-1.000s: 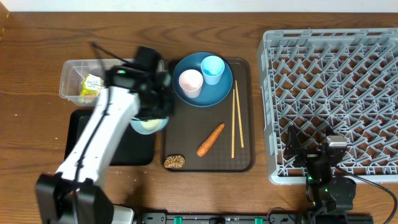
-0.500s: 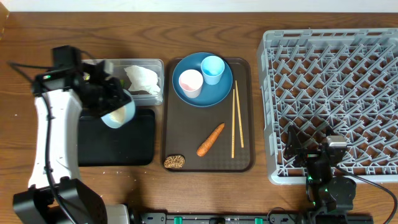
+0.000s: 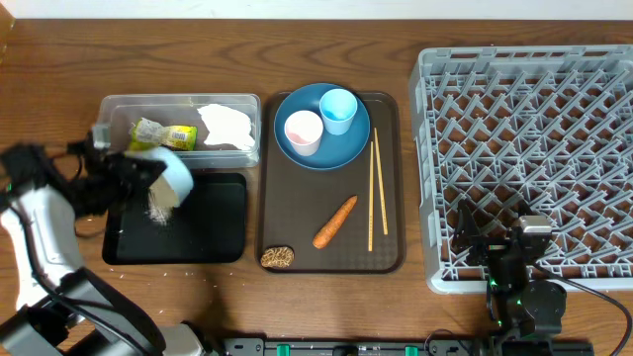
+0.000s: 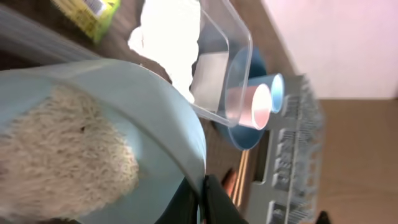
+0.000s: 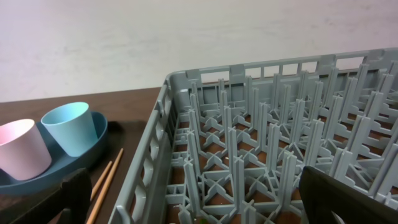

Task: Sort waste into correct bins and load items into the dishwasher rack
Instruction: 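Carry the rice bowl left over the black tray, then tilt the bowl with the left gripper to pour rice onto the black tray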

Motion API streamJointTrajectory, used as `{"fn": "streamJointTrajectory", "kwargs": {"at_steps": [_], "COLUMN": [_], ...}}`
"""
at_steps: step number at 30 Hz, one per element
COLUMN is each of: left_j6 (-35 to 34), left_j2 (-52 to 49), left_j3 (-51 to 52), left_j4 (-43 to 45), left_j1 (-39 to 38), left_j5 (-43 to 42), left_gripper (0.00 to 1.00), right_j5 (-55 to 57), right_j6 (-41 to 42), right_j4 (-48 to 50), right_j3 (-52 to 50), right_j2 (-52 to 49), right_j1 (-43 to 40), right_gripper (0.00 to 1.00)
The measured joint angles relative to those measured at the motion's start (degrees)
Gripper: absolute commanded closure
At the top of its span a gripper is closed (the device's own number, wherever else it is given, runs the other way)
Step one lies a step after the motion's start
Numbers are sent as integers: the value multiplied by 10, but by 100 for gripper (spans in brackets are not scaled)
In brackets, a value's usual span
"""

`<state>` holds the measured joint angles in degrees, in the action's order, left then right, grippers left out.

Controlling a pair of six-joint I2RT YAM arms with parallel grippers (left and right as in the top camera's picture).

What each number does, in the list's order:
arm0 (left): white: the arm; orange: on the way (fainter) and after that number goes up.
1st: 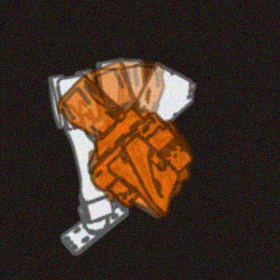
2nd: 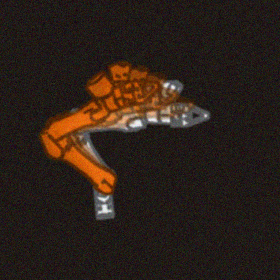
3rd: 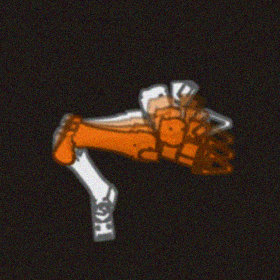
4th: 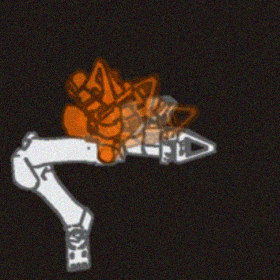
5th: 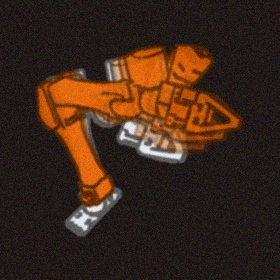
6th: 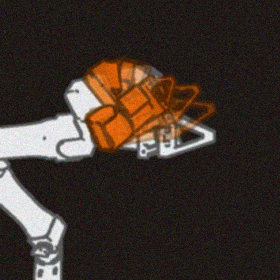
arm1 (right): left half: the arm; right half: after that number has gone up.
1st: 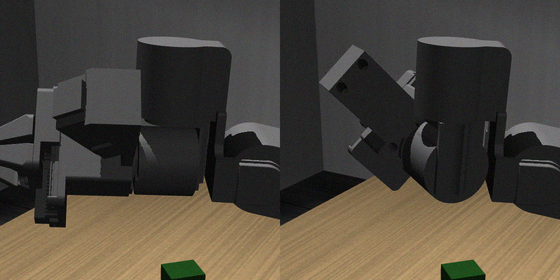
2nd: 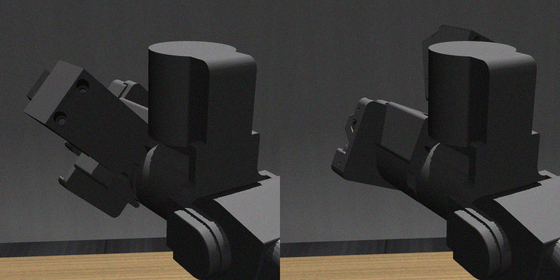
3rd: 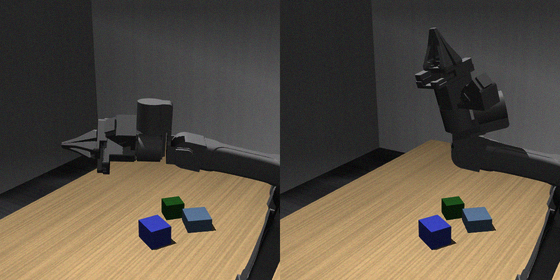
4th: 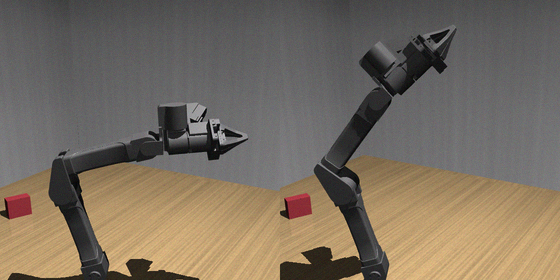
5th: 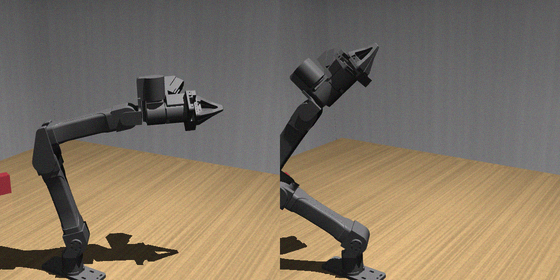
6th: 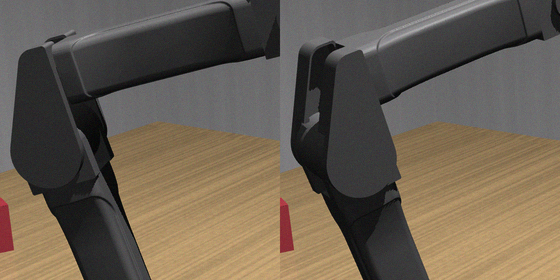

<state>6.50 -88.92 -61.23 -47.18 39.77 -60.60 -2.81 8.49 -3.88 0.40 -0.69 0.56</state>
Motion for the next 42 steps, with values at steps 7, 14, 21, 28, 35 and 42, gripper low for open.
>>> {"fn": "streamJointTrajectory", "kwargs": {"at_steps": [7,14,21,28,35,42], "left_j6": [17,45,80,118,130,158], "left_j2": [0,0,0,0,0,0], "left_j3": [77,96,102,102,102,103], "left_j4": [71,71,6,-45,-73,-148], "left_j1": [81,96,96,96,96,96], "left_j5": [-115,-214,-262,-271,-276,-277], "left_gripper": [94,94,94,94,94,94], "right_j5": [0,0,0,0,0,0], "right_j6": [0,0,0,0,0,0], "right_j4": [0,0,0,0,0,0], "right_j3": [0,0,0,0,0,0], "right_j2": [0,0,0,0,0,0], "right_j1": [0,0,0,0,0,0], "right_gripper": [1,1,1,1,1,1]}}
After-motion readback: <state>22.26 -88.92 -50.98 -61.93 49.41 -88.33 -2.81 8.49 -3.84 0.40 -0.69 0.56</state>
